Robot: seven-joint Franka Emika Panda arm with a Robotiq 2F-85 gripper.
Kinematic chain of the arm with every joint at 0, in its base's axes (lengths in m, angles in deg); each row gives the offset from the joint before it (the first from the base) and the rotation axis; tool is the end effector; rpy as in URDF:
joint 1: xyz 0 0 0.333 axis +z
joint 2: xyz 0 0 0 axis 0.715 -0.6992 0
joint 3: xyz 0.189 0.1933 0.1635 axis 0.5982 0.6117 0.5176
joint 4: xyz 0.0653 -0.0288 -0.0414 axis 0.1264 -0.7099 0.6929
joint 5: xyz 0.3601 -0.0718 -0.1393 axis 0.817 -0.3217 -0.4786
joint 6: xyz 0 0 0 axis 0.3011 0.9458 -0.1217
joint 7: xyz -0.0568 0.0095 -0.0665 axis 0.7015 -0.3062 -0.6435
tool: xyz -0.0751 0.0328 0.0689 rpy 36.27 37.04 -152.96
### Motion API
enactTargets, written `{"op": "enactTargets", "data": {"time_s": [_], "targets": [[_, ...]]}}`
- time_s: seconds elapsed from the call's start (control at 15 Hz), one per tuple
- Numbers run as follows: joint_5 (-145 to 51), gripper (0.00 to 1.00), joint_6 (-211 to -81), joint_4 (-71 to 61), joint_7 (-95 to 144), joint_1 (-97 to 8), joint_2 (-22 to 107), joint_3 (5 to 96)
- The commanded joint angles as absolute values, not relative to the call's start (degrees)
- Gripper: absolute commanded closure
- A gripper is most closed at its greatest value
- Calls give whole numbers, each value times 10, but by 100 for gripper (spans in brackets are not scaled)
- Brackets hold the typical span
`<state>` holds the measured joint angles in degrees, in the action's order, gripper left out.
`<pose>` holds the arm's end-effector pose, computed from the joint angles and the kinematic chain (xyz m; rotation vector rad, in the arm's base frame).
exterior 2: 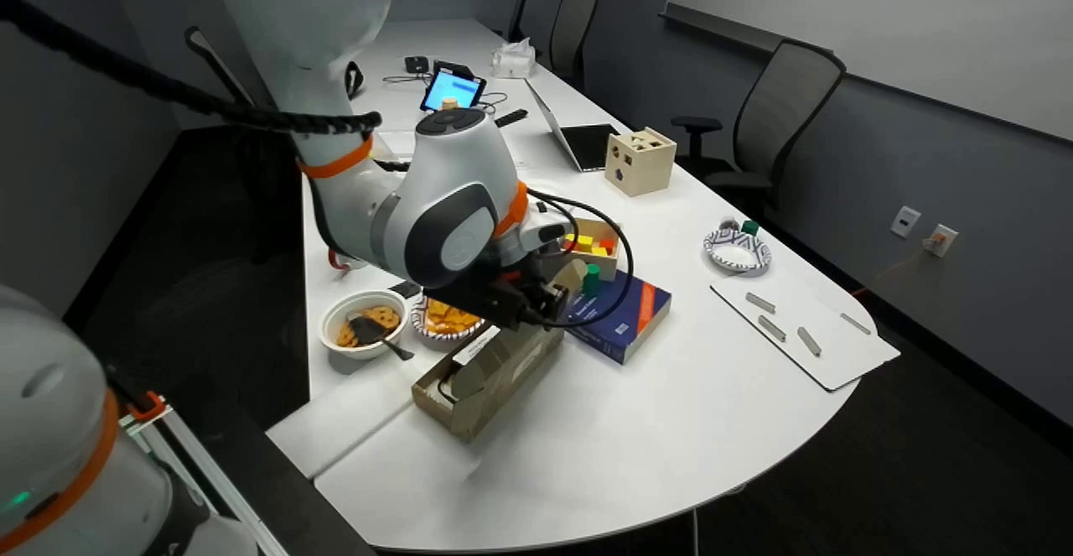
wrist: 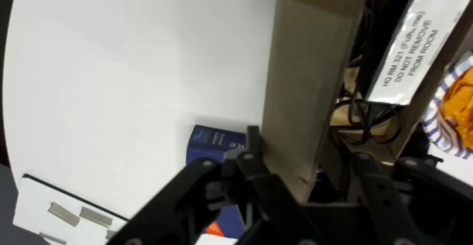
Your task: Close the brown box.
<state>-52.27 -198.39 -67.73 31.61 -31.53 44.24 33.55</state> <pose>0.4235 -0.0420 0.1839 2.9894 0.1535 0.4491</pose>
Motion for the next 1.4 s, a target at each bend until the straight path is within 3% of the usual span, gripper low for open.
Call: {"op": "enactTargets", "data": {"time_s": [0.0,0.2,0.47,1.33], "targets": [[-500,23,-1923,-717,312,-400,516,445],[-393,1,-1865,-700,339,-479,515,594],[-200,0,-1801,-661,468,-623,491,766],[-142,0,-1682,-560,525,-721,387,707]]}}
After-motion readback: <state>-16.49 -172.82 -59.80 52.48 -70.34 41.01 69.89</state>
